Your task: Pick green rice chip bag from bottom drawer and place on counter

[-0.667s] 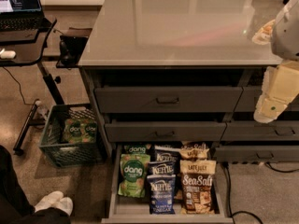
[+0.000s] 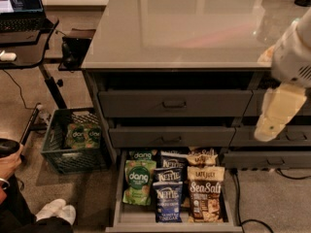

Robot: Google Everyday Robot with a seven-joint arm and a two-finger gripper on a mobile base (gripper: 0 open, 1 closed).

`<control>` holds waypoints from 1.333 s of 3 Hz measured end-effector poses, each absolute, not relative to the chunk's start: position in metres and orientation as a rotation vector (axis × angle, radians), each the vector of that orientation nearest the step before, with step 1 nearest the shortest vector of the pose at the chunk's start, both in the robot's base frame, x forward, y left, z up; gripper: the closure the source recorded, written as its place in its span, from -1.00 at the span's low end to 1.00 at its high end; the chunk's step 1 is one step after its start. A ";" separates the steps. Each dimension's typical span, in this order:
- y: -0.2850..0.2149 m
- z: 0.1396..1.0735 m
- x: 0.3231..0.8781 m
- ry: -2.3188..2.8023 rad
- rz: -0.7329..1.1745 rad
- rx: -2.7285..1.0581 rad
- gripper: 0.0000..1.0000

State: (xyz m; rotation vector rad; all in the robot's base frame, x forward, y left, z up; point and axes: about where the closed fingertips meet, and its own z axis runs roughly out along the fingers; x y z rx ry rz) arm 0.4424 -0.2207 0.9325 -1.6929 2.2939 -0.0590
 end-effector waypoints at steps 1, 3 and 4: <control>-0.225 0.853 0.447 2.334 0.027 -1.660 -1.00; -0.221 0.729 0.459 2.274 0.113 -1.687 -1.00; -0.217 0.676 0.458 2.289 0.166 -1.728 -1.00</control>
Offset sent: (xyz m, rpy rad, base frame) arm 0.0256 -0.0047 -0.2241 0.1295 0.0212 0.0224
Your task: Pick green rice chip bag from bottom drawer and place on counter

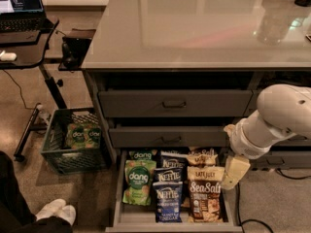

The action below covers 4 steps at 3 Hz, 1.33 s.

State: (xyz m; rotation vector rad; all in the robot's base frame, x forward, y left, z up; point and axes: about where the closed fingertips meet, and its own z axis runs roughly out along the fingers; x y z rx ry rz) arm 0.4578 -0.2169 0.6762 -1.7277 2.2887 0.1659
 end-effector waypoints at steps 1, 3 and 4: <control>-0.217 0.676 0.458 2.288 0.166 -1.728 -1.00; -0.190 0.616 0.467 2.139 0.334 -1.625 -1.00; -0.162 0.571 0.494 2.020 0.408 -1.538 -1.00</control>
Offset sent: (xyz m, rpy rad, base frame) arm 0.0046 0.0169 -0.0415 0.1624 -0.0320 0.0216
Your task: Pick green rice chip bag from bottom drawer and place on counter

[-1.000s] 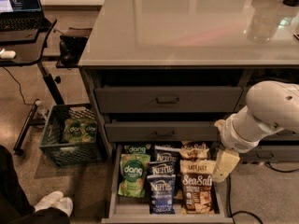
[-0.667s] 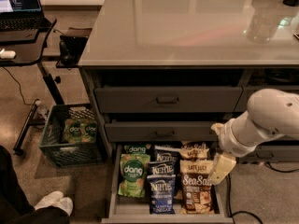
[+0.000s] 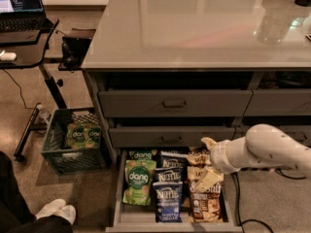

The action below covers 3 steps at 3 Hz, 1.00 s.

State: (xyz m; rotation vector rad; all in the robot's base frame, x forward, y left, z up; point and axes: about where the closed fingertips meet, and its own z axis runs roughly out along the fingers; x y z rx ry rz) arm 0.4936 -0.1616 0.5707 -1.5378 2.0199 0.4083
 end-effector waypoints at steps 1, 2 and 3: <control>-0.120 0.488 0.524 1.932 0.530 -1.514 -1.00; -0.120 0.488 0.524 1.933 0.530 -1.514 -1.00; -0.106 0.461 0.536 1.976 0.495 -1.492 -1.00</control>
Offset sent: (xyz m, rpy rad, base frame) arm 0.0467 0.0535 -0.1239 0.1210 0.0412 0.0586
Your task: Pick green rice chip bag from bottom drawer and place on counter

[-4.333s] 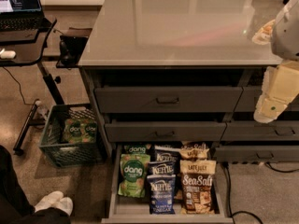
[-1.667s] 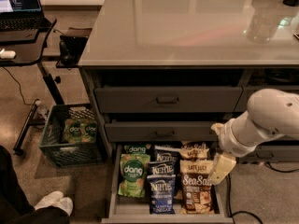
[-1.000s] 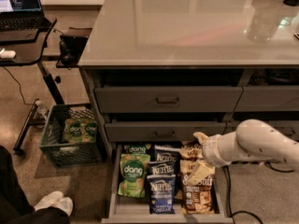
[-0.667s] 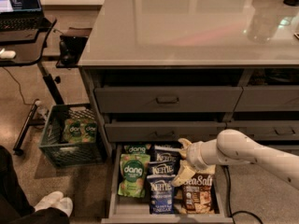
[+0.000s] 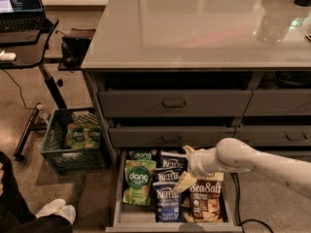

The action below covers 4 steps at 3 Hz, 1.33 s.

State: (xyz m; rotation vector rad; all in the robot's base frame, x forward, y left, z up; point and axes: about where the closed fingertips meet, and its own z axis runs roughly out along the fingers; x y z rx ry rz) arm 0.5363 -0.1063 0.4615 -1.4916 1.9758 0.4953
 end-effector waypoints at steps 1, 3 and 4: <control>-0.082 0.404 0.563 2.021 0.421 -1.476 -1.00; -0.051 0.334 0.607 1.985 0.423 -1.428 -1.00; -0.046 0.337 0.645 1.926 0.558 -1.359 -1.00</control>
Offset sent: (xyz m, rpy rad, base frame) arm 0.0831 0.0617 -0.1499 -0.0507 -0.0727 -0.0871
